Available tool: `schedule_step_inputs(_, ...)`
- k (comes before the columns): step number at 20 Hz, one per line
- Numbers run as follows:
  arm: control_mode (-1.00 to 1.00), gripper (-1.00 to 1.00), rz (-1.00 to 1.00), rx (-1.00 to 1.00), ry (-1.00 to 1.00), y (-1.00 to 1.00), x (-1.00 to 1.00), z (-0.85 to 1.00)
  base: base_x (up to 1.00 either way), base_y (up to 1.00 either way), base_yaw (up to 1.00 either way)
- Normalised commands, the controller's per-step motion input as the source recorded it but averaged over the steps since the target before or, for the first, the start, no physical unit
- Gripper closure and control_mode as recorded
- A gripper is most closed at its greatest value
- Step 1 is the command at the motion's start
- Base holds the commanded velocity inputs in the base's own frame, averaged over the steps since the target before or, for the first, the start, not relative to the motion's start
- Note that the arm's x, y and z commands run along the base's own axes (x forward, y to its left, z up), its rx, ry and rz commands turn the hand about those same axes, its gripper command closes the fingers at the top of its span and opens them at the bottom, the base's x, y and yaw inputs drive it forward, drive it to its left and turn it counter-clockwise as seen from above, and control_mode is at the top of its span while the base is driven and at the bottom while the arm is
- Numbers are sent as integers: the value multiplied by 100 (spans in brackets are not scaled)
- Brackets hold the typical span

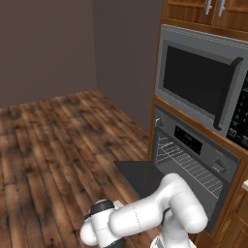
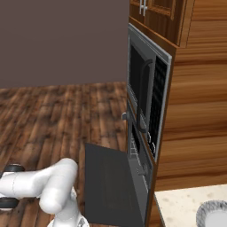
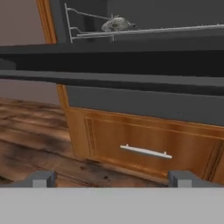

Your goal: Place the fish on the rack of the oven, and slide the rack back inside. Close the oven door.

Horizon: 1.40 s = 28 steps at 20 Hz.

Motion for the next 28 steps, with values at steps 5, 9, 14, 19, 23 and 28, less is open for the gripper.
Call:
schedule_step_inputs(5, -100, -100, -23, -11, -11, -20, 19, -55, 0, 0, 0)
schedule_step_inputs(9, -100, -100, -25, -10, -10, -39, 20, -46, 0, 0, 0)
schedule_step_inputs(14, -100, -100, -28, -12, -10, -48, 26, -49, 0, 0, 0)
schedule_step_inputs(19, -100, -100, -28, -14, -16, -52, 23, -53, 0, 0, 0)
schedule_step_inputs(23, -100, -100, -31, -18, -41, -65, 0, -11, 0, 0, 0)
schedule_step_inputs(28, -100, -100, -30, -27, -45, -66, 0, 29, 0, 0, 0)
